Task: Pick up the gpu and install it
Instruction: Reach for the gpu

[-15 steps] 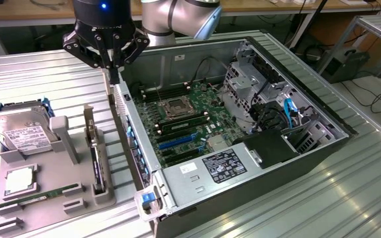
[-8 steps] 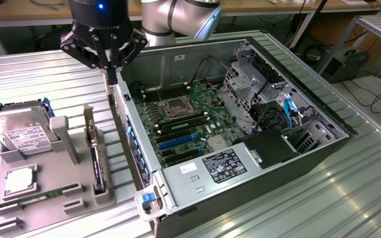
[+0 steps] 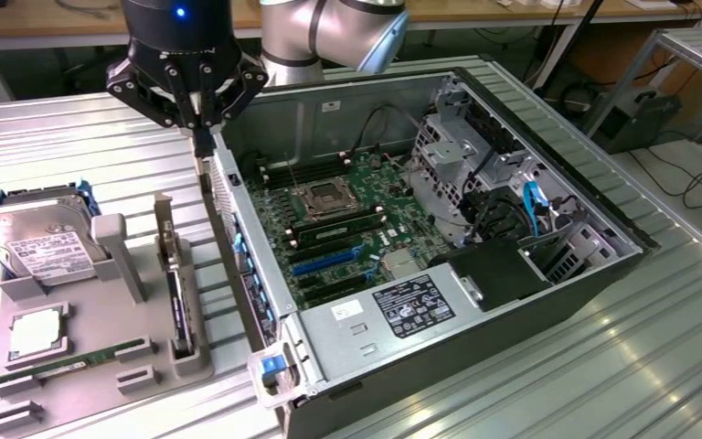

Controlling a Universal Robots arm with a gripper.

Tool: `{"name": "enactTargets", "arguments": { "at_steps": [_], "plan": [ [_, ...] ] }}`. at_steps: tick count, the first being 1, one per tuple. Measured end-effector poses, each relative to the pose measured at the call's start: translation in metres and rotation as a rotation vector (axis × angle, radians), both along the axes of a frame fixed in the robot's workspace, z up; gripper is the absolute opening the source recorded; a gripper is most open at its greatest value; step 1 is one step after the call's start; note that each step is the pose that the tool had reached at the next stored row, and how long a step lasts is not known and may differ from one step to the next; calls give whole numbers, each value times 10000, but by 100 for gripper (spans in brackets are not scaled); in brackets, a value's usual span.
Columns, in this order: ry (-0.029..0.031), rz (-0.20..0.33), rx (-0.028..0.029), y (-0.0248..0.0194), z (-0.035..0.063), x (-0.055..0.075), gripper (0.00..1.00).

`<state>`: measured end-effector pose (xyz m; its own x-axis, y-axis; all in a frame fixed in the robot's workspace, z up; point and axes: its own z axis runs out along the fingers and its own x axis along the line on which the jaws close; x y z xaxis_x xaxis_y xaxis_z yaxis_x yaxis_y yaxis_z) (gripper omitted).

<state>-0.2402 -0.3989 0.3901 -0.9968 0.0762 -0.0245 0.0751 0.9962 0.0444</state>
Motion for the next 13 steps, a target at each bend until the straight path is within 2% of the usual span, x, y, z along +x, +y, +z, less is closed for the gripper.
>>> {"name": "enactTargets", "arguments": {
  "at_steps": [13],
  "plan": [
    [1, 0, 0, 0, -6, -46, 11]
  ]
}}
